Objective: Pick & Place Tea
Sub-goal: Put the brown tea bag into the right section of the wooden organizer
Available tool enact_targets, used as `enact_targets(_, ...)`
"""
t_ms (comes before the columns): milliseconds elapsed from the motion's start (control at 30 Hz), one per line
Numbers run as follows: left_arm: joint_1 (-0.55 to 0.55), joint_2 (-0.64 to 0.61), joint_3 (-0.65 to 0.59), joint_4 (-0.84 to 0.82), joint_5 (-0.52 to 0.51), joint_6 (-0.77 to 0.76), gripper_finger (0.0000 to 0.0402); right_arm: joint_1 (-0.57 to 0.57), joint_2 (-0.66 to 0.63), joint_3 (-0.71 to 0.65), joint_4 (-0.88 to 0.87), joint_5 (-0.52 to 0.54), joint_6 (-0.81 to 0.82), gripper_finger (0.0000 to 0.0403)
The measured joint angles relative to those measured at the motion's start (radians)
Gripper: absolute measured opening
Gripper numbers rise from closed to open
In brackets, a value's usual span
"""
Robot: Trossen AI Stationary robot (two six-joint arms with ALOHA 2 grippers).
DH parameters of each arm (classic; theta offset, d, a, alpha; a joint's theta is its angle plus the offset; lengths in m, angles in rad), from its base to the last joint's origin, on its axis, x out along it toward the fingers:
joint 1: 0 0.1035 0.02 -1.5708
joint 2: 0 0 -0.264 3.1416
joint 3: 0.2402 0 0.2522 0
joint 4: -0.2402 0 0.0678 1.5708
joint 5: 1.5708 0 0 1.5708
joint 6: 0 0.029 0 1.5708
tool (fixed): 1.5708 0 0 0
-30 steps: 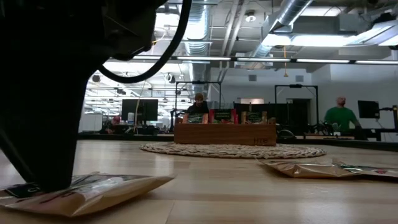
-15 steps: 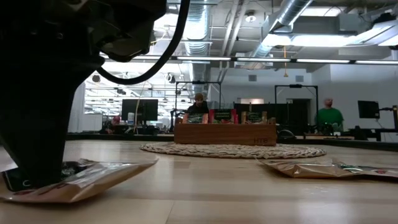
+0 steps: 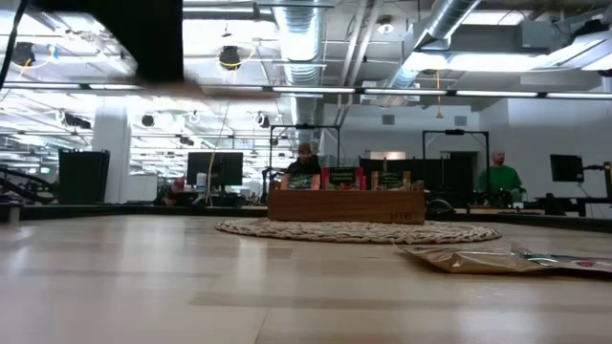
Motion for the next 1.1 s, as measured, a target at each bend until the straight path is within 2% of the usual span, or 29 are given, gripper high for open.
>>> enact_targets(167, 0.0, -0.009, 0.201, -0.116, -0.121, 0.208, 0.0, -0.057, 0.0, 0.0, 0.162, -0.148, -0.099, 0.0088)
enact_targets(267, -0.001, -0.01, 0.267, -0.12, -0.195, 0.402, 0.0, -0.071, 0.0, 0.0, 0.247, -0.178, -0.155, 0.0088)
enact_targets(433, -0.004, -0.01, 0.32, -0.117, -0.339, 0.632, 0.0, -0.088, 0.0, 0.0, 0.316, -0.184, -0.207, 0.0088)
enact_targets(600, -0.001, -0.01, 0.324, -0.101, -0.441, 0.759, 0.0, -0.101, 0.017, 0.0, 0.309, -0.275, -0.194, 0.0093)
enact_targets(700, 0.001, -0.01, 0.324, -0.063, -0.475, 0.832, 0.0, -0.104, 0.032, 0.001, 0.296, -0.302, -0.187, 0.0115)
enact_targets(833, 0.003, -0.01, 0.324, 0.005, -0.49, 0.927, 0.0, -0.115, 0.059, -0.002, 0.291, -0.331, -0.187, 0.0167)
enact_targets(967, 0.006, -0.01, 0.325, 0.034, -0.49, 0.963, 0.0, -0.126, 0.075, -0.001, 0.302, -0.334, -0.217, 0.0223)
enact_targets(1100, 0.013, -0.01, 0.325, 0.044, -0.493, 0.973, 0.0, -0.145, 0.101, -0.003, 0.341, -0.345, -0.23, 0.0249)
